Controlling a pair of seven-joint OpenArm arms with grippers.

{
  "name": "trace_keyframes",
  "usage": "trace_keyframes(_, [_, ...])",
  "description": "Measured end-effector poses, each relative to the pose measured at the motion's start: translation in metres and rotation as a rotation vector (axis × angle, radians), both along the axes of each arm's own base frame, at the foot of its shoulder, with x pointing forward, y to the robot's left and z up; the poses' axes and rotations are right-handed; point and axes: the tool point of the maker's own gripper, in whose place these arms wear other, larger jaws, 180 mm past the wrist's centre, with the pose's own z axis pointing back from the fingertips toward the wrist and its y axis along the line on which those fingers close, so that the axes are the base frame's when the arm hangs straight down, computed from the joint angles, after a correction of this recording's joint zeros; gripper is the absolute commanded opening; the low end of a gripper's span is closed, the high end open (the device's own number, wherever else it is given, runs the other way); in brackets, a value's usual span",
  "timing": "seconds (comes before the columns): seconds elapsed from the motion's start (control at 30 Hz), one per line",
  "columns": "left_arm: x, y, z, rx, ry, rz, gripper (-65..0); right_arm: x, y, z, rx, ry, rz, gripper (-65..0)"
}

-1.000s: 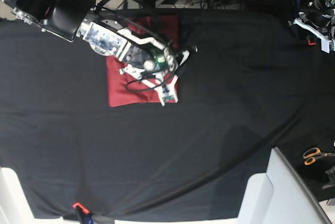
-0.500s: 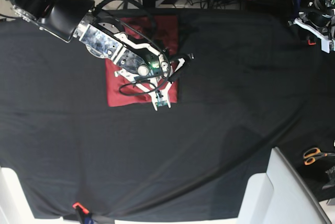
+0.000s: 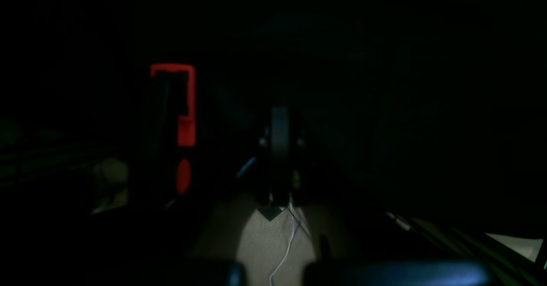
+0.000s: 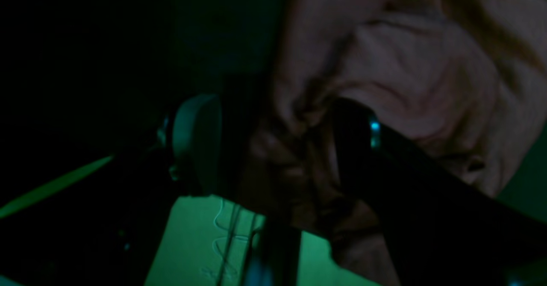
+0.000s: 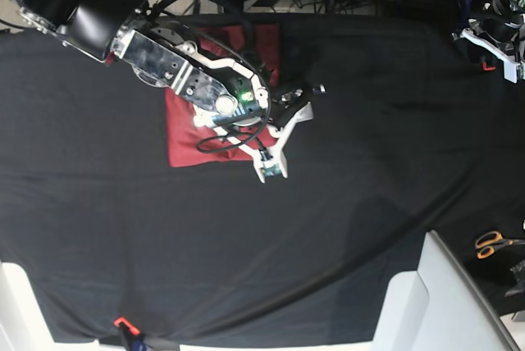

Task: Fold the T-shirt properly
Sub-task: 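Tuck the loose fabric into the folded stack with the right gripper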

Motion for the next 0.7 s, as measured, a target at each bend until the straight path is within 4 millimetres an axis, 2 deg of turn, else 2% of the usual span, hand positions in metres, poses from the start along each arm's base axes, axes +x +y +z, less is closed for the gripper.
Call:
trace_keyframes(0.1, [0.0,0.0,0.0,0.0,0.001,0.0,-65.0,0.001,0.002,0.023,0.057,-0.048,0.027,-26.0])
trace_keyframes(0.2, [0.0,0.001,0.001,0.004,-0.002,0.0,-65.0,0.022,-0.031,0.034,0.074,-0.064,-0.075,-27.8])
trace_keyframes(0.23, [0.0,0.001,0.001,0.002,-0.002,0.002,-65.0,0.036,-0.051,0.035,0.063,-0.091,-0.147,-31.8])
trace_keyframes(0.3, [0.0,0.002,0.001,0.004,-0.002,0.001,-65.0,0.055,-0.088,0.031,0.03,-0.118,-0.272,-44.7])
trace_keyframes(0.37, [0.0,0.002,0.001,0.004,-0.003,0.001,-65.0,0.055,-0.11,0.019,0.003,-0.086,-0.325,-61.2])
trace_keyframes(0.4, [0.0,0.002,0.001,0.004,-0.003,0.001,-65.0,0.051,-0.114,0.012,-0.002,-0.052,-0.344,-65.0])
trace_keyframes(0.47, [0.0,0.001,0.001,0.003,-0.003,0.001,-65.0,0.048,-0.12,0.001,-0.008,-0.035,-0.368,-62.4])
trace_keyframes(0.6, [0.002,0.001,0.002,0.003,-0.008,0.002,-65.0,0.038,-0.136,-0.019,-0.051,-0.027,-0.369,-64.7])
trace_keyframes(0.7, [0.009,0.001,0.003,0.001,-0.022,0.002,-65.0,0.023,-0.138,-0.034,-0.069,0.007,-0.368,-64.5])
